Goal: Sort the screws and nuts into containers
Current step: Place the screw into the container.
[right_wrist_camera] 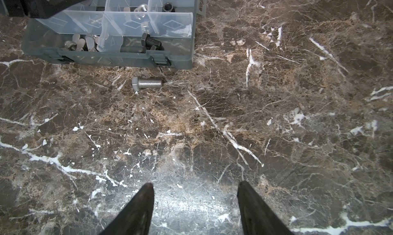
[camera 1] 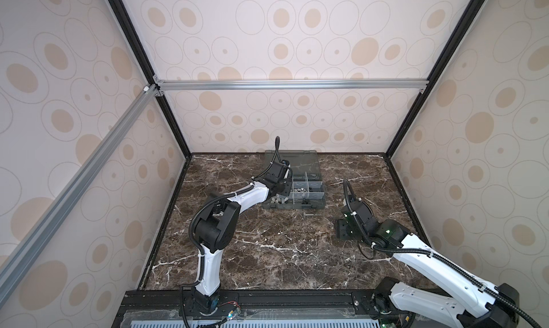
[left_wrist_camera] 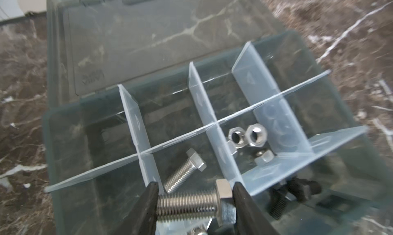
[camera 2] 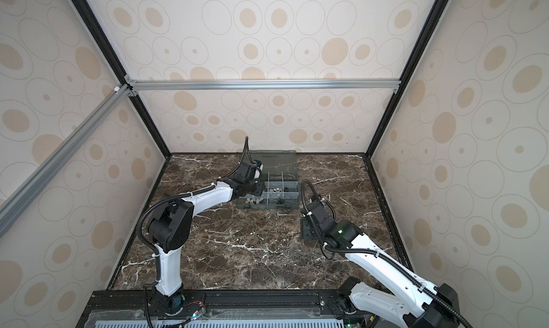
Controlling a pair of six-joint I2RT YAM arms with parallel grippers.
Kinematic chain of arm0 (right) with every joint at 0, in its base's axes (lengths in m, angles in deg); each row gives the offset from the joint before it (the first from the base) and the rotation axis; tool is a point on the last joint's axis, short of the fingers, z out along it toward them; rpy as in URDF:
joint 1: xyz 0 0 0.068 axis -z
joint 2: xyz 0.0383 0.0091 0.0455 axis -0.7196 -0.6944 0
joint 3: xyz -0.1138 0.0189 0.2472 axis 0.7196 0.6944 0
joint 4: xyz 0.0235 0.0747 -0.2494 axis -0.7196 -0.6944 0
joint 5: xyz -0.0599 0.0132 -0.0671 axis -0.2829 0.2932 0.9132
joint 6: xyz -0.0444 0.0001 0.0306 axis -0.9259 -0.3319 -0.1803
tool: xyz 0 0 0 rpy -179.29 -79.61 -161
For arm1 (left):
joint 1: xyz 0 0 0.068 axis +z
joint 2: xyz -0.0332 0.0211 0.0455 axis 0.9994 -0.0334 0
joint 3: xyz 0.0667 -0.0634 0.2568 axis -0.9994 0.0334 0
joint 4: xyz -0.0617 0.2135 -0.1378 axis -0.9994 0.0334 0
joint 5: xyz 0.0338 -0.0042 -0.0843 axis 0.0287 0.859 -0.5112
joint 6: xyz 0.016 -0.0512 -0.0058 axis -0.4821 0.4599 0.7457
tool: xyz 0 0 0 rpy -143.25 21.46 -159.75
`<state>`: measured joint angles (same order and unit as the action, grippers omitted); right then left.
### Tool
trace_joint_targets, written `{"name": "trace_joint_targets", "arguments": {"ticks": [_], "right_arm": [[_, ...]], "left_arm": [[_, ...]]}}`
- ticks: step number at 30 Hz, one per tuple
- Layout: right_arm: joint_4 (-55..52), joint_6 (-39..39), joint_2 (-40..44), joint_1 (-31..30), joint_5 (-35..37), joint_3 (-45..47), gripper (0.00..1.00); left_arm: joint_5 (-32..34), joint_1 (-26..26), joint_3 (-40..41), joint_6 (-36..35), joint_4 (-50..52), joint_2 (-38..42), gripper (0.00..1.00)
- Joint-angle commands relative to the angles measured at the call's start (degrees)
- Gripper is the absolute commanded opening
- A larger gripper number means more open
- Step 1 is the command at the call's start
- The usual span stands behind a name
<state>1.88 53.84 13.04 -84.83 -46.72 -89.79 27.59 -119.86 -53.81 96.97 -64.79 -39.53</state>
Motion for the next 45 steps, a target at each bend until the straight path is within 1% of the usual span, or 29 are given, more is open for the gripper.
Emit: {"name": "trace_joint_targets", "arguments": {"ticks": [1, 6, 11, 17, 22, 35, 40, 45], "right_arm": [[-1.82, 1.02, 0.87, 0.22, 1.41, 0.83, 0.66], [-1.64, 1.17, 1.14, 0.22, 1.31, 1.28, 0.66], [-1.37, 1.16, 1.04, 0.2, 1.19, 1.59, 0.66], [-1.37, 1.16, 1.11, 0.21, 1.22, 1.63, 0.66], [-1.38, 1.06, 1.23, 0.16, 1.31, 1.7, 0.66], [-0.15, 1.15, -0.63, 0.15, 0.76, 2.06, 0.66], [0.7, 1.08, -2.04, 0.21, 0.66, 2.05, 0.66], [3.06, 1.46, -4.26, 0.16, -0.08, 2.31, 0.67]], "left_arm": [[0.37, 0.26, -4.1, -1.61, 0.76, -0.73, 0.46], [0.46, 0.63, -4.61, -1.14, 0.65, -1.73, 0.49], [0.32, 0.62, -4.83, -0.79, 0.52, -1.64, 0.57], [0.28, 0.82, -4.88, -0.78, 0.56, -0.95, 0.62], [0.11, 0.75, -4.0, -0.45, 0.09, 0.34, 0.62], [-0.89, 0.79, 0.54, 0.65, -2.0, 7.11, 0.63], [-1.46, 0.82, 3.18, 1.38, -3.08, 10.77, 0.63], [-1.47, 0.88, 8.36, 2.39, -4.91, 16.03, 0.63]]}}
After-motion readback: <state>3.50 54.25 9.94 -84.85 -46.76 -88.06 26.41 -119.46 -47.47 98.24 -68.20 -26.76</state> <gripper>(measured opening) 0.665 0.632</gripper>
